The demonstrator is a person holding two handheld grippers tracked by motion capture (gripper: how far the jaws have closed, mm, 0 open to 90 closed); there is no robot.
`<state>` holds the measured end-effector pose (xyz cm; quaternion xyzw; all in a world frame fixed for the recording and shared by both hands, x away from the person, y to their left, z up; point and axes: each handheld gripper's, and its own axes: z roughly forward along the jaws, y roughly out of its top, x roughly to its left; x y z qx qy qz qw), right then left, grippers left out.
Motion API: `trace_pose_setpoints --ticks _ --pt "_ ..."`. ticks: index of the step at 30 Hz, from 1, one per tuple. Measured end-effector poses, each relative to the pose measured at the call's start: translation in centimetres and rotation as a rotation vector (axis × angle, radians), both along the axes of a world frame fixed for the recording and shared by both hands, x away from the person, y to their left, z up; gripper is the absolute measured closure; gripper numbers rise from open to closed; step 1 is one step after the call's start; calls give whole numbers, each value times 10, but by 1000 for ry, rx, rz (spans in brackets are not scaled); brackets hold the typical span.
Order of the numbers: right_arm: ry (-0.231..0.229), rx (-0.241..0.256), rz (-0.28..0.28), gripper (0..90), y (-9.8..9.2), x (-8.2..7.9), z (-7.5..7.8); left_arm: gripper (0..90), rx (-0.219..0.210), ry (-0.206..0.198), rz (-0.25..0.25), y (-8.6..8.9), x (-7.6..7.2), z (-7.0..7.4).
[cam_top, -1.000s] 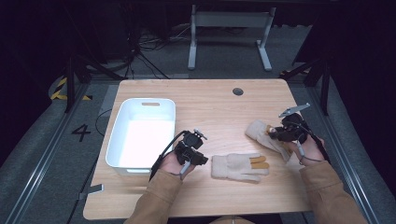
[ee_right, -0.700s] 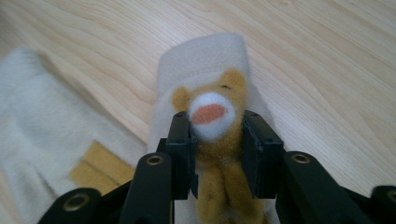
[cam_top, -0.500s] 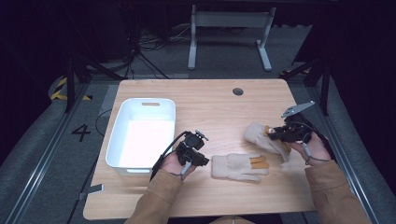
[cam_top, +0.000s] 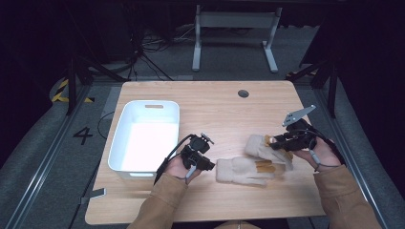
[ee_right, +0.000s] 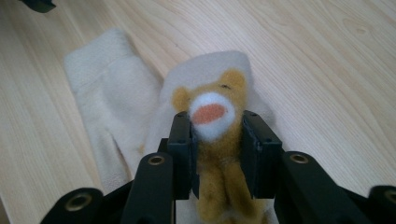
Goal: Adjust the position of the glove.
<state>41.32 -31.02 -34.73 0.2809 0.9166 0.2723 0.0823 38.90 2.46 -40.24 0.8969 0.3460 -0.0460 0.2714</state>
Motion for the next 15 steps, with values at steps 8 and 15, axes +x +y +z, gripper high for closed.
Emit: trace_pose_setpoints --ticks 8,15 --pt "4 8 60 680 8 -6 3 686 -1 7 -5 0 0 -1" --pt "2 22 124 679 17 -12 7 687 -1 10 -9 0 0 -1"
